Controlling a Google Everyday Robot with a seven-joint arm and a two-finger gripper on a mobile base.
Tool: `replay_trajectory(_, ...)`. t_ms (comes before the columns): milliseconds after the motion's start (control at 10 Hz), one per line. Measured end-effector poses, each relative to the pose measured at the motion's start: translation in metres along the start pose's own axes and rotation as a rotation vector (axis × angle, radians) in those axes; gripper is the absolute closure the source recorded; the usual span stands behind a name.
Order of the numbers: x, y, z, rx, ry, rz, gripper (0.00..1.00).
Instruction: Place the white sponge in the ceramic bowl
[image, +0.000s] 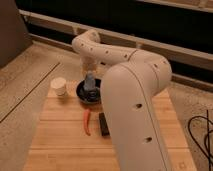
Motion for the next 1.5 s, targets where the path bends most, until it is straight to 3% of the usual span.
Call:
replay_trajectory(800, 0.019, 0.016, 0.034, -0.027, 0.058, -0.032, 0.99)
replay_trajectory(1500, 0.023, 0.015, 0.038, -0.013, 0.09, -0.03, 0.35)
